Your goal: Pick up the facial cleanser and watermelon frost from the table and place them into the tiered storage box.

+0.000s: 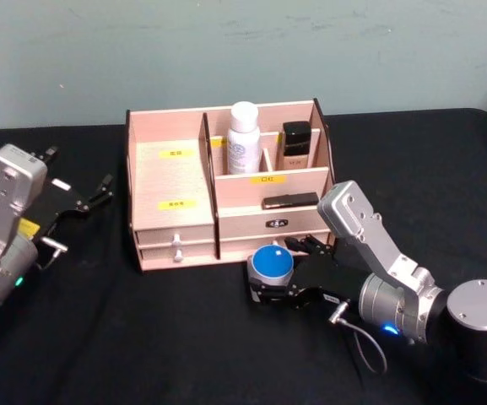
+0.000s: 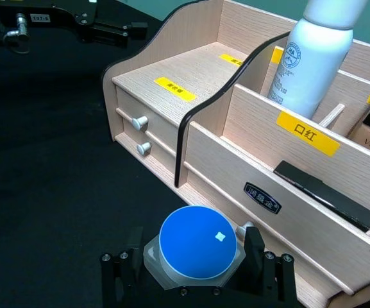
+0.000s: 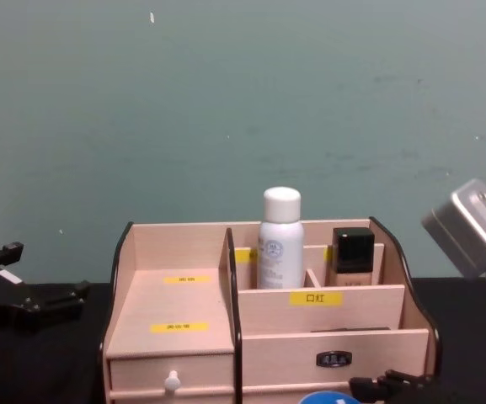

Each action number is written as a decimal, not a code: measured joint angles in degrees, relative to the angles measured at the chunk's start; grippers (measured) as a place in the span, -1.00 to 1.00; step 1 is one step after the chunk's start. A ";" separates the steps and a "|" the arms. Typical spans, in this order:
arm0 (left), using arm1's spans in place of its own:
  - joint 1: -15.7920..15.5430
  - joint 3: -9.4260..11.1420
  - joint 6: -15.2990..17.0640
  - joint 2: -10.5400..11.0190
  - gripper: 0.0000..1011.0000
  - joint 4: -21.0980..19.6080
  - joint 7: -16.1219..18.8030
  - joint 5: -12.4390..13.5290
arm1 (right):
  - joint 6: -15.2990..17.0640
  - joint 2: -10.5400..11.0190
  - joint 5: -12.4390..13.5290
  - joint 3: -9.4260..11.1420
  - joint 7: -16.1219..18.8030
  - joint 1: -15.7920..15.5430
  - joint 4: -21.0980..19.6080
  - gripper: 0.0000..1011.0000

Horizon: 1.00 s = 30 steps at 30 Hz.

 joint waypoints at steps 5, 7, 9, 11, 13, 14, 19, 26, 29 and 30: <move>0.00 0.00 0.00 0.00 1.00 0.00 0.00 0.00 | 0.00 0.02 0.01 0.02 0.01 -0.02 -0.02 0.98; 0.00 0.00 0.00 0.00 1.00 0.00 0.00 0.00 | 0.00 0.03 0.02 0.03 0.03 -0.03 -0.04 0.98; 0.00 0.00 0.00 0.00 1.00 0.00 0.00 0.00 | 0.00 0.05 0.03 0.04 0.04 -0.04 -0.05 0.98; 0.00 0.00 0.00 0.00 1.00 0.00 0.00 0.00 | 0.01 0.01 0.02 0.04 0.02 -0.03 -0.03 0.98; 0.00 0.00 0.00 0.00 1.00 0.00 0.00 0.00 | 0.02 -0.04 0.06 0.08 -0.01 -0.05 -0.01 0.98; 0.00 0.00 0.00 0.00 1.00 0.00 0.00 0.00 | 0.03 -0.05 0.06 0.09 -0.03 -0.07 0.00 0.98; 0.00 0.00 0.00 0.00 1.00 0.00 0.00 0.00 | 0.19 -0.07 0.06 0.14 -0.14 -0.17 0.01 0.98; 0.00 0.00 0.00 0.00 1.00 0.00 0.00 0.00 | 0.19 -0.08 0.06 0.14 -0.14 -0.16 0.01 0.98; 0.00 0.00 0.00 0.00 1.00 0.00 0.00 0.00 | 0.19 -0.08 0.07 0.14 -0.14 -0.15 0.02 0.98; 0.00 0.00 0.00 0.00 1.00 0.00 0.00 0.00 | 0.19 -0.08 0.08 0.14 -0.14 -0.15 0.02 0.98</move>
